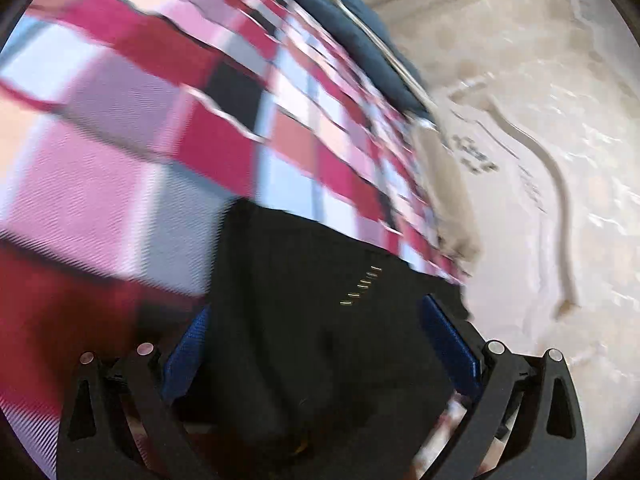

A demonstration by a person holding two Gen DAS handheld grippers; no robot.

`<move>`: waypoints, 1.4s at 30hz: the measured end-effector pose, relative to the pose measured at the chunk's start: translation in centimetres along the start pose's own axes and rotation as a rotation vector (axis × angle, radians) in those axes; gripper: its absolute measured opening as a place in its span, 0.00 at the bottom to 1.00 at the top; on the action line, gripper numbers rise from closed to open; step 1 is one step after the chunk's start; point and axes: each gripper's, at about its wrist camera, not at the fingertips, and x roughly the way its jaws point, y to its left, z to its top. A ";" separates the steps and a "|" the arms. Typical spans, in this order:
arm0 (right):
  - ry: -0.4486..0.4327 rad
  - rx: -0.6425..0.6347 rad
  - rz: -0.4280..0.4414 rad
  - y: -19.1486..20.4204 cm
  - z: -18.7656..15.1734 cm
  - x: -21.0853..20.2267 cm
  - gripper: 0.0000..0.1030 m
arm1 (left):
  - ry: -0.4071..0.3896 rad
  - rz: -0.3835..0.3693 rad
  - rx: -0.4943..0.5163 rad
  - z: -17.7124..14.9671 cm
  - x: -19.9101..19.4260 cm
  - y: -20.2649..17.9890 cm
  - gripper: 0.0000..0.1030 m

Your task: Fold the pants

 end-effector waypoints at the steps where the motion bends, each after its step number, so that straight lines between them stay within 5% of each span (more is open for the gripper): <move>1: 0.006 -0.002 0.014 -0.1 0.2 0.3 0.98 | 0.017 -0.016 0.012 0.1 0.6 -0.2 0.95; 9: 0.007 -0.070 0.158 -0.1 3.7 0.6 0.98 | 0.072 -0.027 0.122 0.0 2.3 -0.8 0.95; 17: 0.024 -0.227 0.212 -1.9 12.9 3.3 0.98 | 0.112 0.009 0.080 1.6 3.1 -0.5 0.93; 18: 0.056 -0.248 0.228 -2.1 14.0 4.3 0.98 | 0.116 0.026 0.099 1.5 3.3 -0.7 0.86; 19: 0.083 -0.261 0.235 -2.3 14.7 5.2 0.98 | 0.122 0.042 0.117 1.5 3.5 -0.9 0.60; 21: 0.148 -0.298 0.220 -2.3 16.0 7.3 0.98 | 0.155 0.077 0.086 1.6 4.4 -0.1 0.28; 24: 0.276 -0.379 0.205 -1.8 16.8 11.8 0.97 | 0.162 0.091 0.052 1.5 4.7 1.2 0.13; 26: 0.348 -0.388 0.211 -1.7 16.6 14.0 0.87 | 0.155 0.069 0.031 1.5 4.5 1.6 0.12; 28: 0.434 -0.409 0.210 -1.2 16.0 16.3 0.44 | 0.157 0.073 0.035 1.5 4.4 1.6 0.10; 30: 0.459 -0.440 0.174 -0.8 15.7 17.5 0.39 | 0.162 0.085 0.043 1.6 4.3 1.5 0.09; 33: 0.456 -0.435 0.171 -0.3 16.0 16.9 0.15 | 0.164 0.102 0.047 1.6 4.2 1.1 0.08; 42: 0.318 -0.483 0.133 1.3 14.7 11.9 0.08 | 0.104 0.126 0.096 1.1 3.2 -0.5 0.07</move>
